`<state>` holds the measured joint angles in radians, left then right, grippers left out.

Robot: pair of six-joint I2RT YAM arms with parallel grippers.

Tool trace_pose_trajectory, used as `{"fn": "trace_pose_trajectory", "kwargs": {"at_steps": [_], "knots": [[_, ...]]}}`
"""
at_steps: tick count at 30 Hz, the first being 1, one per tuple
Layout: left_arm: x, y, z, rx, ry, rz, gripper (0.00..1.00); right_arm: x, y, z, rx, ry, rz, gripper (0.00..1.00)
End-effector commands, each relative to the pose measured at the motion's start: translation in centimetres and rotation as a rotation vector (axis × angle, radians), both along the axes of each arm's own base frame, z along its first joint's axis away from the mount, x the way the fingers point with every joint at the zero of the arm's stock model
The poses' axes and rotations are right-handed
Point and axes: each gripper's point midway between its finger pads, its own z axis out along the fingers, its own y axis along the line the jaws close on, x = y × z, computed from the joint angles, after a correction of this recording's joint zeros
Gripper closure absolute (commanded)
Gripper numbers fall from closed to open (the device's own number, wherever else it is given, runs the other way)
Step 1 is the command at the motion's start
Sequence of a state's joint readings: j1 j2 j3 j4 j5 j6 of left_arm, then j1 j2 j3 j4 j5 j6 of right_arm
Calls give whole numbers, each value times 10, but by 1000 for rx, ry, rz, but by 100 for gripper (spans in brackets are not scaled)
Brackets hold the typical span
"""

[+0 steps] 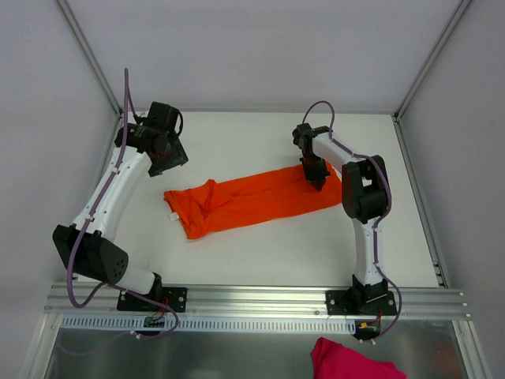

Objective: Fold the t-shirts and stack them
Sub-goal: Fold the other side of the tshirt into a rectangle

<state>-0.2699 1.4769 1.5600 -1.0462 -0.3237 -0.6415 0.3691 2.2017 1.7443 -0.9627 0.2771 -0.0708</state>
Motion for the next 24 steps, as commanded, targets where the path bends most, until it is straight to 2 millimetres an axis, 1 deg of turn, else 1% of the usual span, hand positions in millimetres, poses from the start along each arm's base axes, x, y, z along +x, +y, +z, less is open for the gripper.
{"fn": "trace_pose_trajectory", "kwargs": {"at_steps": [1, 2, 4, 5, 6, 7, 8, 9, 10, 11, 12, 13, 14, 15, 16, 17, 18, 19, 20, 21, 22, 23, 24], "knots": [[-12, 10, 6, 18, -16, 14, 40, 8, -72, 39, -334, -90, -65, 99], [-14, 10, 8, 7, -29, 15, 40, 11, -90, 50, -429, -128, -92, 99], [-21, 10, 2, 2, -16, 16, 40, 11, -111, 60, -519, -158, -130, 99], [-23, 8, 4, -12, -29, 8, 40, 14, -124, 74, -593, -204, -147, 99], [-28, 8, -3, -13, -9, 4, 40, 15, -129, 79, -617, -225, -157, 99], [-30, 7, -6, -18, -3, 0, 40, 12, -134, 81, -634, -231, -164, 99], [-33, 6, -7, -29, -4, -8, 40, 15, -133, 91, -605, -294, -208, 99], [-36, 0, -14, -58, 9, -29, 40, 17, -115, 79, -444, -290, -218, 99], [-39, -3, -17, -73, 15, -41, 41, 13, -100, 64, -287, -242, -157, 99], [-41, -5, -17, -90, 3, -49, 41, 28, -73, 61, -95, -308, -147, 99], [-44, -11, -26, -119, 14, -66, 41, 24, -27, 70, 194, -301, -97, 99], [-46, -13, -29, -133, 15, -69, 41, 25, -8, 76, 304, -303, -103, 99], [-51, -13, -37, -138, 31, -67, 41, 15, 33, 84, 528, -229, -57, 99], [-53, -14, -40, -146, 35, -65, 41, 13, 48, 83, 606, -186, -57, 99], [-53, -16, -42, -158, 33, -63, 42, 9, 67, 88, 697, -150, -59, 99], [-54, -17, -44, -165, 30, -64, 42, 2, 97, 99, 867, -93, -17, 99], [-57, -16, -50, -164, 42, -61, 42, -3, 113, 97, 912, -63, 1, 99], [-56, -18, -51, -170, 31, -64, 42, -8, 124, 96, 953, -35, 14, 99], [-57, -17, -54, -171, 35, -61, 42, -16, 141, 101, 1031, 18, 51, 99], [-57, -19, -56, -175, 36, -65, 42, -21, 153, 97, 1035, 54, 70, 99], [-58, -21, -58, -188, 43, -71, 42, -24, 159, 77, 1015, 112, 63, 99], [-59, -23, -62, -198, 55, -77, 42, -24, 166, 75, 982, 124, 99, 99], [-60, -27, -65, -214, 68, -89, 42, -23, 168, 67, 949, 138, 99, 99]]}}
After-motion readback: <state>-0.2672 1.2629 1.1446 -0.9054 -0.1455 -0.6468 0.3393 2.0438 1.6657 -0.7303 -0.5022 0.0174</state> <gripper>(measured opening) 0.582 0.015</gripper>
